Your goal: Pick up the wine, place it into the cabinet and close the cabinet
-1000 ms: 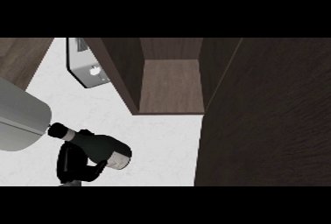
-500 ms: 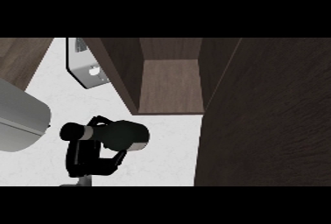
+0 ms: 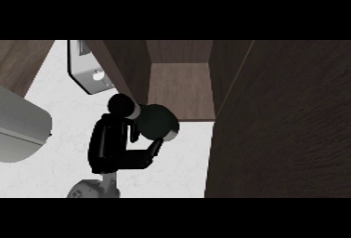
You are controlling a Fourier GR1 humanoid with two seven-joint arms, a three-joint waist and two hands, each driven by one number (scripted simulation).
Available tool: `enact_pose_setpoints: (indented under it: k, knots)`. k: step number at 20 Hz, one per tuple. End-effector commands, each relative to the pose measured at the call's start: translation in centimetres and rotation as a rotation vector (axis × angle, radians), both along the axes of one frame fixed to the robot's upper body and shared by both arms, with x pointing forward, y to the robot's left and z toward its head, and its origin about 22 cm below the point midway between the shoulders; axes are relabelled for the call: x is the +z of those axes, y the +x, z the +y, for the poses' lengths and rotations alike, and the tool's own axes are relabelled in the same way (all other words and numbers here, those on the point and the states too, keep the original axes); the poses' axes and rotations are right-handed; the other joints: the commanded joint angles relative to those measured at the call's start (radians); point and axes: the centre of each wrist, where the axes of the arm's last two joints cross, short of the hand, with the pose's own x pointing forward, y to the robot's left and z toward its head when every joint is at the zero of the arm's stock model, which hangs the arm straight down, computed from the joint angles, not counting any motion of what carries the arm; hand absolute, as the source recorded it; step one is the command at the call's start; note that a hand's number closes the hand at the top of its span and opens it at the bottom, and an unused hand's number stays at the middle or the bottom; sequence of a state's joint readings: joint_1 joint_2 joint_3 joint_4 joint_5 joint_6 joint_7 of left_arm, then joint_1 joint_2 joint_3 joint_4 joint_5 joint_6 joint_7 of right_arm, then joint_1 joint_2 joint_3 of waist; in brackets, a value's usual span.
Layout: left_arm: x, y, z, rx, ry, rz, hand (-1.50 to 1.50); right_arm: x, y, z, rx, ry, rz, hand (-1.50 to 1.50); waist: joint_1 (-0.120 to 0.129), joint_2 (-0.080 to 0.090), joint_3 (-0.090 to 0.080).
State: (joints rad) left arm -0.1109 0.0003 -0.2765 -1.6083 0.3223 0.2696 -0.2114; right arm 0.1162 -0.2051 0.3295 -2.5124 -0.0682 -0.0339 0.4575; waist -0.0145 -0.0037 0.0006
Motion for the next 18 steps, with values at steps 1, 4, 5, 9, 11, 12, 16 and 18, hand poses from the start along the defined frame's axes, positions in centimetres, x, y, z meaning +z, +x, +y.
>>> enact_pose_setpoints:
  k: [1, 4, 5, 9, 11, 12, 16, 18]
  knots:
    - [3.2, 1.7, -2.7, -0.009, -0.022, 0.057, 1.50, 2.9, -4.5, -1.3, 0.060, 0.055, -0.046, -1.50, -0.016, -0.001, 0.000]
    - [2.9, 1.6, -4.3, 0.017, -0.017, 0.091, 1.50, 1.8, -3.4, -0.5, 0.032, 0.073, -0.037, -1.50, -0.005, 0.001, 0.000]
    - [3.1, 2.0, -3.8, 0.035, 0.004, 0.078, 1.50, 2.7, -5.0, -1.0, 0.048, 0.069, -0.050, -1.50, -0.009, -0.001, 0.000]
    - [2.4, 4.2, -4.3, 0.052, 0.041, 0.096, 1.50, 2.3, -4.0, -1.0, 0.054, 0.084, -0.050, -1.50, -0.005, 0.002, 0.000]
    - [3.4, 5.7, -5.9, 0.062, 0.042, 0.121, 1.50, 2.1, -3.0, -1.2, 0.051, 0.064, -0.040, -1.50, -0.009, 0.005, 0.000]
    - [2.1, 5.8, -4.8, 0.067, 0.056, 0.109, 1.50, 2.8, -3.3, -1.3, 0.045, 0.064, -0.052, -1.50, -0.004, 0.005, -0.001]
    - [-0.1, 6.7, -5.1, 0.088, 0.107, 0.141, 1.50, 2.6, -3.5, -1.3, 0.059, 0.050, -0.066, -1.50, -0.012, 0.005, -0.001]
    - [-1.7, 4.9, -6.3, 0.084, 0.123, 0.159, 1.50, 1.9, -3.3, -1.0, 0.045, 0.083, -0.049, -1.50, -0.012, 0.004, -0.001]
